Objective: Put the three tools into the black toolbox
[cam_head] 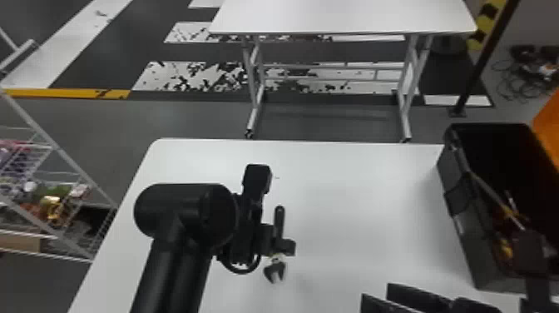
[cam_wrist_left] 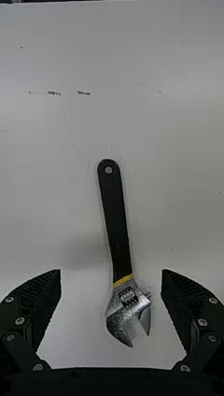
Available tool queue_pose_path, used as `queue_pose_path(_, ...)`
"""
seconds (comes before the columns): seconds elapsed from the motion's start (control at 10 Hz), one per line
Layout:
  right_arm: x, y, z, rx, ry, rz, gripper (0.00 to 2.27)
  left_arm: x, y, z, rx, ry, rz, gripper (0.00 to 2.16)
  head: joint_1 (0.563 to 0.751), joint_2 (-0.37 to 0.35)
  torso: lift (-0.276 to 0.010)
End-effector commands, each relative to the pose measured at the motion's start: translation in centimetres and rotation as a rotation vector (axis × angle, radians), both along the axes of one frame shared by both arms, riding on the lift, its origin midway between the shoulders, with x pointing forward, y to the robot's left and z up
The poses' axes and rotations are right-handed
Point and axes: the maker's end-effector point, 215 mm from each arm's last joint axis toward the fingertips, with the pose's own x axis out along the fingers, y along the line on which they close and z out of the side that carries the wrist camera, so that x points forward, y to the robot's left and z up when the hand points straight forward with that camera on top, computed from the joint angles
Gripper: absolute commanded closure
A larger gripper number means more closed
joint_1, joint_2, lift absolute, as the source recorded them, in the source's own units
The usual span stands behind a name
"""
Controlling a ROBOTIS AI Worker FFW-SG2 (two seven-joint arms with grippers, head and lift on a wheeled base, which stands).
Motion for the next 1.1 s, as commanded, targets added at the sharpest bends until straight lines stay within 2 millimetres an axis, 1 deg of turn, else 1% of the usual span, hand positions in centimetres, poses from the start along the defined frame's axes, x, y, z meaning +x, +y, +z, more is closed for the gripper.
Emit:
queue_pose_path(0.0,0.0,-0.3,0.0,0.002,0.003,-0.005,0.08,0.3,0.6,0.0,0.006,0.0,0.017,0.23,0.695,0.121,-0.051)
queue_pose_path(0.2,0.3,-0.4,-0.1,0.018,0.003,-0.01,0.08,0.9,1.6,-0.1,0.049,-0.002,0.019,0.22,0.695,0.134,-0.051)
queue_pose_path(0.3,0.3,-0.7,0.1,0.035,0.005,-0.013,0.08,1.2,1.7,-0.2,0.057,0.002,0.017,0.22,0.695,0.141,-0.051)
queue_pose_path(0.4,0.4,-1.4,0.4,0.045,0.001,-0.024,0.08,1.0,1.7,-0.7,0.059,0.019,0.015,0.22,0.695,0.142,-0.051)
queue_pose_path(0.5,0.5,-1.8,0.5,0.05,0.001,-0.033,0.08,0.4,1.4,-1.4,0.051,0.04,0.007,0.22,0.695,0.137,-0.051)
queue_pose_path(0.7,0.4,-2.3,0.4,0.044,0.006,-0.042,0.08,-0.7,-0.2,-2.3,-0.012,0.079,-0.011,0.22,0.695,0.106,-0.051)
queue_pose_path(0.8,0.2,-2.3,0.3,0.044,0.009,-0.042,0.08,-0.8,-0.1,-2.4,-0.012,0.083,-0.009,0.22,0.695,0.084,-0.051)
queue_pose_path(1.0,0.1,-2.2,0.3,0.046,0.011,-0.04,0.08,-0.8,0.3,-2.4,-0.001,0.082,-0.004,0.22,0.695,0.081,-0.051)
